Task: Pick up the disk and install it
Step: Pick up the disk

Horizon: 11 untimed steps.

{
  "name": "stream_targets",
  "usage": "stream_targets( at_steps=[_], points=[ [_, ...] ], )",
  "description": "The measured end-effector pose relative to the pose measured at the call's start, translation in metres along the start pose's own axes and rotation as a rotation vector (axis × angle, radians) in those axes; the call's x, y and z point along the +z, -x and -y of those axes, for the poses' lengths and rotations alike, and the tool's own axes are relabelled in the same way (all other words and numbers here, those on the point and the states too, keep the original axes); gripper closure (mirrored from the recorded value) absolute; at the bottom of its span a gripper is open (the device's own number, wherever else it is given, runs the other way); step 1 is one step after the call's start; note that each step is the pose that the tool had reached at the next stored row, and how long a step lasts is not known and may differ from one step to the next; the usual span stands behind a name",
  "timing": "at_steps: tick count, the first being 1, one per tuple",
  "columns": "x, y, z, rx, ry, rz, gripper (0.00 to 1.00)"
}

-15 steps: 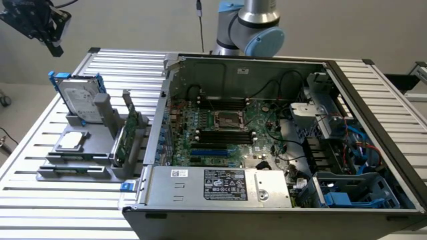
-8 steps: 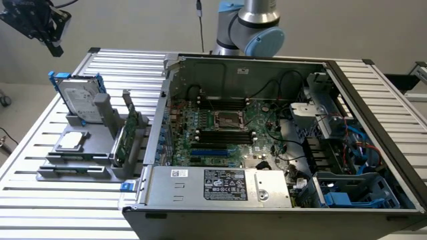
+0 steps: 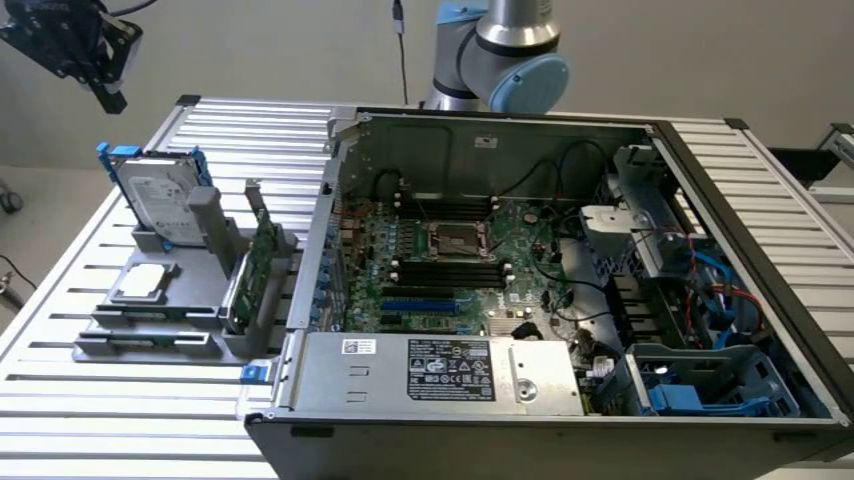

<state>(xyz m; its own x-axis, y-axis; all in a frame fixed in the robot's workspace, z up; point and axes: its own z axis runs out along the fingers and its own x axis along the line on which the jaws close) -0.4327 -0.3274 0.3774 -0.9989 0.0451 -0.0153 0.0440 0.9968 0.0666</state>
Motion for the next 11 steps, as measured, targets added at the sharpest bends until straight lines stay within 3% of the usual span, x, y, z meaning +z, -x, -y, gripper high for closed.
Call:
stream_targets(
  at_steps=[11],
  points=[
    [0.0004, -0.0001, -0.0001, -0.183, 0.0004, -0.0126, 0.89]
  ],
)
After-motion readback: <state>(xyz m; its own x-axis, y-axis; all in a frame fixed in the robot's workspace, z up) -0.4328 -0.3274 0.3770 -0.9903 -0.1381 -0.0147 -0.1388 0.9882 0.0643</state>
